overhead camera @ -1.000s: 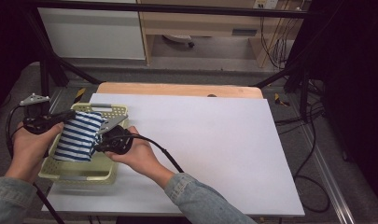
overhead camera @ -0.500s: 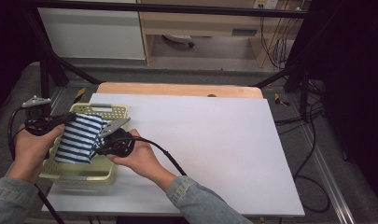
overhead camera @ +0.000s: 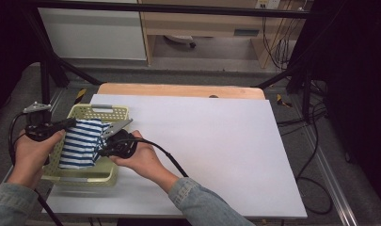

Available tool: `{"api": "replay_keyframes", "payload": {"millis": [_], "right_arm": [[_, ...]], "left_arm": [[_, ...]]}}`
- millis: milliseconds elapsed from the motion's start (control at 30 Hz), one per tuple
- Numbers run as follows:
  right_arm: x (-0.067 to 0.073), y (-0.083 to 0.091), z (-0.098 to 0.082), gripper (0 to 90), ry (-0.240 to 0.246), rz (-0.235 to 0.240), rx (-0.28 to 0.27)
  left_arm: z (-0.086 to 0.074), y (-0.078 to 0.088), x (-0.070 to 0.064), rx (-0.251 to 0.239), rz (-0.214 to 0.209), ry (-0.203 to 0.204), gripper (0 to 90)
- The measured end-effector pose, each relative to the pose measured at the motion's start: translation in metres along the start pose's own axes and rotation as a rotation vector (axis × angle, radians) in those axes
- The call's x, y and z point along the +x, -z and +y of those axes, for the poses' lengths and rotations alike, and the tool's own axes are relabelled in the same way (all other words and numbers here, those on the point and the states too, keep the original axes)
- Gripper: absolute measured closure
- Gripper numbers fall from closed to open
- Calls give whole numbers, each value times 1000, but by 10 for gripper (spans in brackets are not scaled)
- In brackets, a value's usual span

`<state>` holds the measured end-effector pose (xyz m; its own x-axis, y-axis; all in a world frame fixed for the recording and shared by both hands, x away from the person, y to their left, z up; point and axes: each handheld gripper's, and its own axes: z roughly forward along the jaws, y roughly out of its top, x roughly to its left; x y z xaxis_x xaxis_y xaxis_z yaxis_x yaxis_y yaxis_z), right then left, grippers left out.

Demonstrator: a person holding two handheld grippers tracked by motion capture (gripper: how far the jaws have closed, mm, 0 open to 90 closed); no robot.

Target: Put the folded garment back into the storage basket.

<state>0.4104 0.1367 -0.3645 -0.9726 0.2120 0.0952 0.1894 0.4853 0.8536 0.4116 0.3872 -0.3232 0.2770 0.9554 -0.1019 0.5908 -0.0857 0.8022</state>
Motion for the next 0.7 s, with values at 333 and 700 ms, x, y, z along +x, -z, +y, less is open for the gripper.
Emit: {"api": "replay_keyframes", "payload": {"millis": [333, 700], "right_arm": [[-1, -2, 3, 858, 38, -21, 36], [-11, -2, 16, 858, 50, -34, 63]], "left_arm": [[-9, 0, 5, -7, 5, 14, 851], [6, -3, 5, -45, -7, 34, 851]]}}
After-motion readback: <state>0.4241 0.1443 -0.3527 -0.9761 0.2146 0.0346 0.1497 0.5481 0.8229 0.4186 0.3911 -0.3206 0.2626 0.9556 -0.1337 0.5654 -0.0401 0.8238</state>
